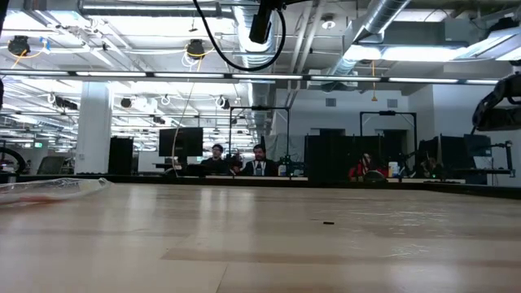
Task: Pick & Place toothbrushing station
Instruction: Put the green toothbrush into the black organizer
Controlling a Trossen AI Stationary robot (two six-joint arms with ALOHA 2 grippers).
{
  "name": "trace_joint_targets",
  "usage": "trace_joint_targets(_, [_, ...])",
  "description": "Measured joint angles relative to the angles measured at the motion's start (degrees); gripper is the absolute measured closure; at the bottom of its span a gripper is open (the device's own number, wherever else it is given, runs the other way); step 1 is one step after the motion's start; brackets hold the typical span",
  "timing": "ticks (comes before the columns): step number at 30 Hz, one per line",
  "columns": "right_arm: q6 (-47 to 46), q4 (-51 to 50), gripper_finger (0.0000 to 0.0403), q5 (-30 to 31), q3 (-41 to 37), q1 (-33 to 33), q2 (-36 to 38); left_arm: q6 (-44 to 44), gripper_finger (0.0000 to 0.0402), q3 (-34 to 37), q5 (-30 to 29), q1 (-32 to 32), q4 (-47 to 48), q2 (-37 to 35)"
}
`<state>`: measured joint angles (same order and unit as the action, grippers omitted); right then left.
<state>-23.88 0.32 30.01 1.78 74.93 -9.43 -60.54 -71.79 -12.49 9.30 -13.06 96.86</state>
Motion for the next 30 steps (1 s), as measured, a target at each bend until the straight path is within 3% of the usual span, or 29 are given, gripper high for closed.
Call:
trace_joint_targets(12, [-12.06, -0.07, 0.0361, -0.11, -0.02, 0.86, -4.50, 0.00, 0.0305, 0.00, 0.26, 0.00, 0.00, 0.00])
trace_joint_targets(30, [-12.18, 0.01, 0.0367, -0.34, -0.02, 0.84, -4.85, 0.10, 0.0305, 0.00, 0.22, 0.33, 0.00, 0.00])
